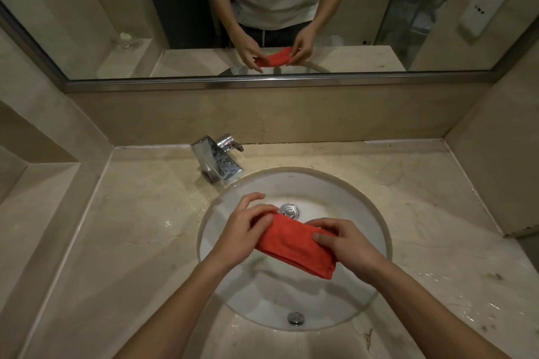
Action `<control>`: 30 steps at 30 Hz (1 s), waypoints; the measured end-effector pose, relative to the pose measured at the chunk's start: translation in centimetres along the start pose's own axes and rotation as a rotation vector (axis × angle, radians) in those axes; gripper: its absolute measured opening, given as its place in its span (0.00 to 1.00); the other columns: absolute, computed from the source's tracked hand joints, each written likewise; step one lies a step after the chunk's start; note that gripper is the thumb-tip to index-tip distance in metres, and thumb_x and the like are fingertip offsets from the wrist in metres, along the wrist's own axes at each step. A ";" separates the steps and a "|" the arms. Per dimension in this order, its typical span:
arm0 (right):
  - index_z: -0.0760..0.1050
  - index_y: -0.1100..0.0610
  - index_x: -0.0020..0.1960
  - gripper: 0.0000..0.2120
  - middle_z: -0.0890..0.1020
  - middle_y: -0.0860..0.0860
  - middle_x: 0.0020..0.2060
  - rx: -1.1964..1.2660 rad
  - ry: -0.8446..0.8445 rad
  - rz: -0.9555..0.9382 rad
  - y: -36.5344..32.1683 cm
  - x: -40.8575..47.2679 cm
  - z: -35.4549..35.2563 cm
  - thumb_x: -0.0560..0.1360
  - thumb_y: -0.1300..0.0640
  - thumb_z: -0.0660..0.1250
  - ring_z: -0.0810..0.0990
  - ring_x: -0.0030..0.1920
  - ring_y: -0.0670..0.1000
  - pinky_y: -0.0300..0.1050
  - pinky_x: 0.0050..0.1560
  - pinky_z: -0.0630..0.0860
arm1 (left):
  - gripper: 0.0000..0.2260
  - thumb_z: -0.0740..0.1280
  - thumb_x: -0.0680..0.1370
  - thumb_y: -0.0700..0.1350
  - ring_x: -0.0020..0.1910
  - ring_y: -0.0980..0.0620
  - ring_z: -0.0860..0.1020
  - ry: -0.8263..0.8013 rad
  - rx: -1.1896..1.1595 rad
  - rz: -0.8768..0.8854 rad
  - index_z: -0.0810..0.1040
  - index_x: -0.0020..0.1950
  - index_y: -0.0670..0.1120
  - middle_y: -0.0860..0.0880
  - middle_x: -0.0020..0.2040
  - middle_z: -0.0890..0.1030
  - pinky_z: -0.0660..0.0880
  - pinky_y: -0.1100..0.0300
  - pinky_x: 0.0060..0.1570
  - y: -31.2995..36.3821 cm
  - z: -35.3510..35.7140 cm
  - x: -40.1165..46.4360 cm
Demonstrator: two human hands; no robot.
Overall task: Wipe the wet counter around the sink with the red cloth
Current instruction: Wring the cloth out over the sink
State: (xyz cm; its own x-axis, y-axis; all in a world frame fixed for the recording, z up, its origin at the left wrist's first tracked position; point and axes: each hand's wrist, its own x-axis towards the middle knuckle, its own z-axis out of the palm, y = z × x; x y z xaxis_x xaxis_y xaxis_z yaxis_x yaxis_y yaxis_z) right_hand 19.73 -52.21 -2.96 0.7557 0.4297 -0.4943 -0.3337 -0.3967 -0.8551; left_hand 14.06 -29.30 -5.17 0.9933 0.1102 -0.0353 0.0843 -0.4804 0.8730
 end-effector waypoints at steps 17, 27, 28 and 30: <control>0.78 0.55 0.39 0.22 0.82 0.53 0.35 -0.781 -0.211 -0.173 -2.2 1.1 -1.6 0.60 0.39 0.81 0.78 0.33 0.48 0.44 0.36 0.73 | 0.24 0.74 0.62 0.67 0.46 0.56 0.72 -0.528 0.640 0.129 0.75 0.43 0.50 0.56 0.43 0.76 0.71 0.59 0.43 2.5 -1.0 2.8; 0.78 0.62 0.50 0.09 0.80 0.58 0.38 0.126 -0.518 0.064 -2.0 0.4 -2.2 0.72 0.62 0.75 0.77 0.31 0.50 0.40 0.28 0.71 | 0.17 0.76 0.67 0.42 0.26 0.54 0.70 -0.255 -0.727 -0.266 0.80 0.54 0.41 0.44 0.41 0.78 0.65 0.65 0.22 2.7 -1.4 2.7; 0.77 0.61 0.47 0.09 0.78 0.56 0.35 0.185 -0.509 0.090 -1.9 0.5 -1.7 0.71 0.60 0.75 0.75 0.31 0.50 0.39 0.27 0.69 | 0.17 0.76 0.69 0.44 0.25 0.55 0.69 -0.170 -0.825 -0.284 0.80 0.55 0.41 0.43 0.43 0.78 0.65 0.66 0.22 2.7 -0.9 2.6; 0.74 0.59 0.44 0.13 0.73 0.53 0.31 0.318 -0.474 0.130 -1.9 0.6 -0.7 0.69 0.54 0.77 0.71 0.31 0.49 0.38 0.27 0.66 | 0.15 0.72 0.74 0.46 0.25 0.55 0.73 0.015 -1.002 -0.332 0.78 0.58 0.41 0.42 0.43 0.80 0.69 0.66 0.24 3.1 0.6 2.7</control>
State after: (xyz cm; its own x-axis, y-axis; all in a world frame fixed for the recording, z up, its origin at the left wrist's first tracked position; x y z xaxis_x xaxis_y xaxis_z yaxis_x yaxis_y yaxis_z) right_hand 21.20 -51.72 -1.53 0.3873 0.7386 -0.5518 -0.6149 -0.2390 -0.7515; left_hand 17.04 -31.03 -2.80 0.9308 0.1185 -0.3458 0.2407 0.5132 0.8238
